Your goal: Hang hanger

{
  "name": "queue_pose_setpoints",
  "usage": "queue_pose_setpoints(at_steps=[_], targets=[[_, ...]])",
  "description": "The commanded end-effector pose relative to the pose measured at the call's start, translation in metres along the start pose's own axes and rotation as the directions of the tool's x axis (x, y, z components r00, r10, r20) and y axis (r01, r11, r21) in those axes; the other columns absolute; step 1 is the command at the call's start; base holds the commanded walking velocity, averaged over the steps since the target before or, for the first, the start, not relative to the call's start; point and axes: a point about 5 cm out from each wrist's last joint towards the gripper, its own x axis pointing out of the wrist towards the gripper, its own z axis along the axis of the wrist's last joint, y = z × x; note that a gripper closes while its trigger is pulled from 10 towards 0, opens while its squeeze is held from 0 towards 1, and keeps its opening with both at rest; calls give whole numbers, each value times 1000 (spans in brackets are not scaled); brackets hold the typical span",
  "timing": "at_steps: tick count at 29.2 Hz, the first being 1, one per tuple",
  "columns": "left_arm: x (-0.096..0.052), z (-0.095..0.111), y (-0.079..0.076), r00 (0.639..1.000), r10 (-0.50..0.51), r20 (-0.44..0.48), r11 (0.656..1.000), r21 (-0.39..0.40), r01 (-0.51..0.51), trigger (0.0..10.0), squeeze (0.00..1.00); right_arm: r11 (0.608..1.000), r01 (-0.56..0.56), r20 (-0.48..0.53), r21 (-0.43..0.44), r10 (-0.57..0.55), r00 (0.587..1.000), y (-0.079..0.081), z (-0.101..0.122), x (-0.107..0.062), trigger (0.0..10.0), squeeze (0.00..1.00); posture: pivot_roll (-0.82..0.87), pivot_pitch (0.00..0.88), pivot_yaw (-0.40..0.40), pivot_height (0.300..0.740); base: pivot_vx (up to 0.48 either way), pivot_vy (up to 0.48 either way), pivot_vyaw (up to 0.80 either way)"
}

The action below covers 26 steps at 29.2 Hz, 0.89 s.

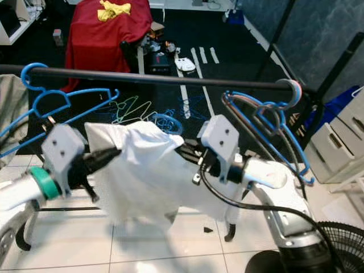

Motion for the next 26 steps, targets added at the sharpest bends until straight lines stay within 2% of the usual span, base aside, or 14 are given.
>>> queue_pose_setpoints(at_steps=[1,6,9,12,13,14,16,17,18,20,21,22,23,26], targets=[[0,2,-16,994,-113,8,994,-13,113,0,0,999,25,34,-38,-24,999,-7,8,-1,0,0,-32,44,69,740,0,0,0],[2,3,-22,988,-154,20,987,-52,155,0,0,998,35,40,-43,-33,999,-9,9,1,0,0,-34,44,70,740,0,0,0],[11,16,-22,981,-151,117,970,-173,170,0,0,999,36,44,-42,-34,998,-8,8,2,0,0,-38,44,73,740,0,0,0],[16,17,-24,981,-150,120,970,-174,170,0,0,998,36,45,-42,-34,998,-8,8,2,0,0,-38,44,74,740,0,0,0],[21,14,-20,989,-109,95,982,-145,122,0,0,998,34,46,-44,-32,998,-8,9,1,0,0,-45,45,77,740,0,0,0],[26,10,-11,997,-36,66,992,-118,43,4275,0,998,26,49,-51,-24,999,-7,10,1,0,0,-47,45,79,740,0,0,0],[28,9,-5,999,13,48,995,-98,-8,4275,0,998,20,51,-56,-17,999,-6,11,0,0,0,-47,45,79,740,0,0,0],[30,8,-2,998,41,37,996,-86,-38,10000,0,998,16,52,-59,-13,999,-6,12,0,0,0,-47,45,79,740,0,0,0],[30,8,-2,998,41,37,996,-86,-38,10000,0,998,16,52,-59,-13,999,-6,12,0,0,0,-47,45,79,740,0,0,0],[23,2,14,992,125,-6,991,-46,-125,10000,0,997,-8,55,-77,12,998,-4,16,-4,0,0,-47,44,85,740,0,0,0],[15,-3,23,986,165,-38,986,-31,-166,10000,400,995,-25,52,-93,30,998,-2,19,-7,0,0,-46,43,89,740,0,0,0],[15,-3,23,986,165,-38,986,-31,-166,10000,400,995,-25,52,-93,30,998,-2,19,-7,0,0,-46,43,89,740,0,0,0],[8,-6,30,978,199,-58,979,-31,-201,10000,1000,993,-43,46,-108,48,998,-1,22,-11,0,0,-43,42,92,740,0,0,0],[-7,-9,41,971,223,-81,971,-66,-228,10000,1000,985,-101,19,-138,105,994,2,27,-20,0,0,-42,41,93,740,0,0,0]])
